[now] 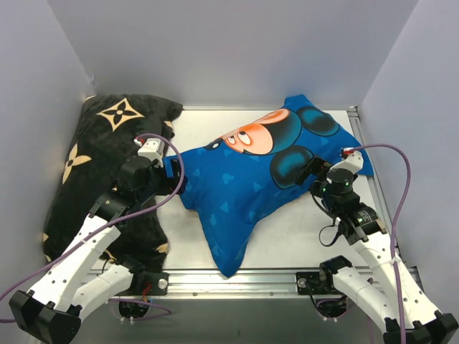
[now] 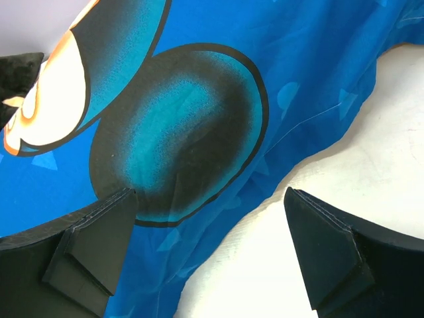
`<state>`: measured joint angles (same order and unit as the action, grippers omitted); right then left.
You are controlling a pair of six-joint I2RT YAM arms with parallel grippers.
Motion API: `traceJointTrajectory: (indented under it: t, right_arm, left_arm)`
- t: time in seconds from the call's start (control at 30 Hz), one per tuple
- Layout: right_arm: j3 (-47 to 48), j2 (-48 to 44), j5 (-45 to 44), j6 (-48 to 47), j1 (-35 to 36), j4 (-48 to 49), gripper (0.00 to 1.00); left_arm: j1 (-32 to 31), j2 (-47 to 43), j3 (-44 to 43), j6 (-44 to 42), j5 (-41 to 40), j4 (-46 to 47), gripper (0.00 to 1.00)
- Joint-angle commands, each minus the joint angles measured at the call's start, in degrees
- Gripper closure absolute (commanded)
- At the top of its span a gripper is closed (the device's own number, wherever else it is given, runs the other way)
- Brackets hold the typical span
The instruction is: Remove the pillowcase from the pillow
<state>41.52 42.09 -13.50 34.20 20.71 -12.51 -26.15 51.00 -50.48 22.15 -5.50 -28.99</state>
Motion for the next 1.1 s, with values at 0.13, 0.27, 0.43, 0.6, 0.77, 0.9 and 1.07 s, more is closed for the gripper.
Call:
traceJointTrajectory:
  t: [0.13, 0.27, 0.43, 0.6, 0.77, 0.9, 1.07]
  right_arm:
    - [0.4, 1.7, 0.7, -2.4, 0.2, -1.5, 0.0]
    - [1.0, 3.4, 5.8, -3.9, 0.6, -1.4, 0.0]
    - [-1.9, 3.1, 4.9, -5.4, 10.8, 3.6, 0.0]
    - [-6.2, 4.8, 2.2, -1.9, 16.5, 9.2, 0.0]
    - [-10.3, 7.1, -0.6, -1.7, 15.9, 18.4, 0.0]
    - [-16.3, 12.0, 7.9, 2.1, 10.7, 31.4, 0.0]
    - [-20.2, 20.0, 11.1, 6.0, 7.9, 48.1, 0.0]
  left_arm:
    - [0.3, 0.0, -1.6, -0.9, 4.9, 1.7, 0.03]
    - [0.2, -0.5, -2.1, -1.1, 5.5, 1.6, 0.03]
    - [-0.6, -0.4, -0.1, 1.7, 10.8, 4.3, 0.03]
    - [-8.9, 0.0, 1.6, 4.5, 7.3, 6.6, 0.03]
    - [-14.8, 2.1, 4.3, 6.6, 4.1, 9.6, 0.03]
    - [-16.3, 3.7, 7.0, 7.9, 0.9, 14.8, 0.03]
    - [-18.2, 7.5, 5.2, 7.4, -15.2, 19.3, 0.02]
